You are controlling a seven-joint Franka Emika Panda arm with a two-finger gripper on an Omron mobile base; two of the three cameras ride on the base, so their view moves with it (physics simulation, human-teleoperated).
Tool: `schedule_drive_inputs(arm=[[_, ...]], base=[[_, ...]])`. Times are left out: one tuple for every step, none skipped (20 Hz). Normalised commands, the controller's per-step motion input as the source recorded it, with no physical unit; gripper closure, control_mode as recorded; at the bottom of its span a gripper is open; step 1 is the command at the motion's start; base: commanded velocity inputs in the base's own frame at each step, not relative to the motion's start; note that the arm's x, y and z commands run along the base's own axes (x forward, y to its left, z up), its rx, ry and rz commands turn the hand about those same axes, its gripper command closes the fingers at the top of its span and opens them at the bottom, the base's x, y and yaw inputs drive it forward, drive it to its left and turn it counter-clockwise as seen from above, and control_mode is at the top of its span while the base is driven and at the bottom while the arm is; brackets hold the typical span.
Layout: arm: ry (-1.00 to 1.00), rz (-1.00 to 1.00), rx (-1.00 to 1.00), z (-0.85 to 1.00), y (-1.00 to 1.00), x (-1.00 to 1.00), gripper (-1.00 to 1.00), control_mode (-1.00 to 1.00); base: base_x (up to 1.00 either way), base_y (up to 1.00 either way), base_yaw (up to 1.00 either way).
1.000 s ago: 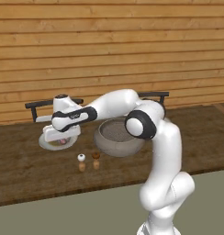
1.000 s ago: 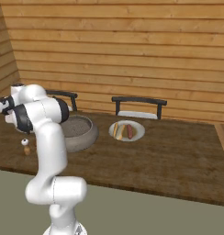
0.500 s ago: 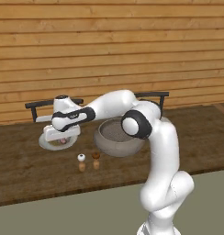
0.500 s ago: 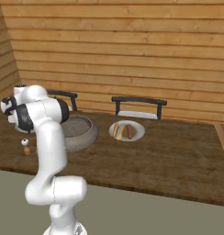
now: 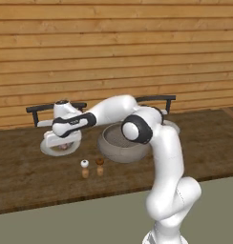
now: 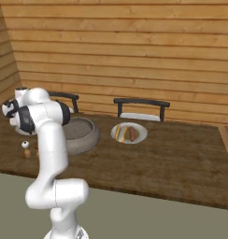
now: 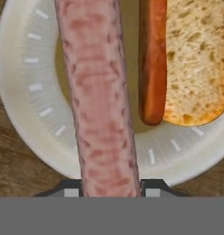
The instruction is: Place one bun and one sausage from the bowl on each plate.
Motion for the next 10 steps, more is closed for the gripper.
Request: schedule_drive_inputs(arm=[[0.0, 0.0, -0.03, -0.36, 0.06, 0.09, 1.0, -1.0], [0.0, 0.0, -0.03, -0.39, 0.03, 0.09, 1.0, -1.0], [0.0, 0.0, -0.04, -0.41, 0.04, 0.08, 1.0, -1.0], [0.0, 0.0, -0.03, -0.39, 0.0, 0.07, 1.0, -1.0], [0.0, 0.0, -0.03, -0.34, 0.0, 0.12, 1.0, -1.0], [0.0, 0.0, 0.0, -0.12, 0.0, 0.16, 1.0, -1.0], [0.0, 0.0, 0.0, 0.0, 0.02, 0.24, 1.0, -1.0], [0.0, 0.0, 0.0, 0.0, 0.08, 0.32, 1.0, -1.0], [0.0, 0.0, 0.0, 0.0, 0.06, 0.3, 1.0, -1.0], [0.0, 0.0, 0.0, 0.0, 0.07, 0.29, 1.0, -1.0]], base=[[0.0, 0.0, 0.0], [0.0, 0.0, 0.0], [0.0, 0.0, 0.0], [0.0, 0.0, 0.0], [0.0, 0.0, 0.0], [0.0, 0.0, 0.0], [0.0, 0.0, 0.0], [0.0, 0.0, 0.0], [0.0, 0.0, 0.0], [0.0, 0.0, 0.0]])
